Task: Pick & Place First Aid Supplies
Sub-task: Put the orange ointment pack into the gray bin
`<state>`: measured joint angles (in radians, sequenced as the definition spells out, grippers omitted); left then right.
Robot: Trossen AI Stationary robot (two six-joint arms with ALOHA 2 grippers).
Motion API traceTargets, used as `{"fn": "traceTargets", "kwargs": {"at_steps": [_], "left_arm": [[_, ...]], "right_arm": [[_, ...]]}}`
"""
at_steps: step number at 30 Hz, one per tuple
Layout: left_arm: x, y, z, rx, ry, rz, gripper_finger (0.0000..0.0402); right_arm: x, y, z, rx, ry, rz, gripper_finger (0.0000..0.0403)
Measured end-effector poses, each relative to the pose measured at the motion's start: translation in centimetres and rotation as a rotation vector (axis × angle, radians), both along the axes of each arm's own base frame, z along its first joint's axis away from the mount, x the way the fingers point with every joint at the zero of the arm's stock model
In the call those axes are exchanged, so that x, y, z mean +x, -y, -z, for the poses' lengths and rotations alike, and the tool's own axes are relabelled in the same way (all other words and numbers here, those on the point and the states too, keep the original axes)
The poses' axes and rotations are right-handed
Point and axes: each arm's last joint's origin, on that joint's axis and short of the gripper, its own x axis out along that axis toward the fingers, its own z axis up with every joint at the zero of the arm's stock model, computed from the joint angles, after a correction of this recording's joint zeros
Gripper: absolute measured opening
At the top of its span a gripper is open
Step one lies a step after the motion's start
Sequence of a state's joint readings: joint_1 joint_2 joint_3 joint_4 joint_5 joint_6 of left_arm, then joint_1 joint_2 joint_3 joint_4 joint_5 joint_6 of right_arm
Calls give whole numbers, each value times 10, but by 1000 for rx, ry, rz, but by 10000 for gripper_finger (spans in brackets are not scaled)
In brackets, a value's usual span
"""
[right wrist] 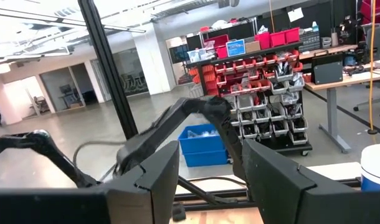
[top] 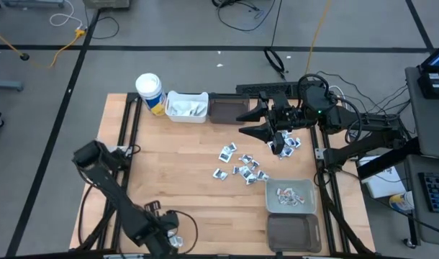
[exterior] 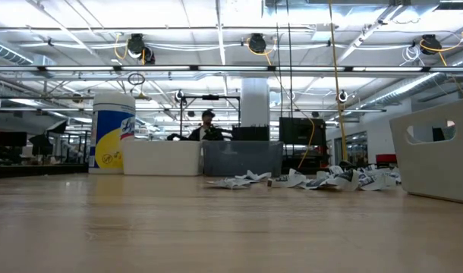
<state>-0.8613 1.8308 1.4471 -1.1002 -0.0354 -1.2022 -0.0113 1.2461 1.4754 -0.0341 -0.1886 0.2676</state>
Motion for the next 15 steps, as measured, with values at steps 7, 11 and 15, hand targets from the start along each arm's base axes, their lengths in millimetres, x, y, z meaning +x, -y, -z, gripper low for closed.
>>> {"fn": "traceTargets", "kwargs": {"at_steps": [7, 11, 15], "left_arm": [[-11, -17, -41, -53, 118, 44, 1], [-15, -20, -52, -63, 150, 249, 1], [-14, -22, -52, -68, 138, 589, 15]], "right_arm": [[0, 0, -1, 0, 9, 0, 171], [0, 0, -1, 0, 8, 0, 171], [0, 0, -1, -12, 10, 1, 171]]}}
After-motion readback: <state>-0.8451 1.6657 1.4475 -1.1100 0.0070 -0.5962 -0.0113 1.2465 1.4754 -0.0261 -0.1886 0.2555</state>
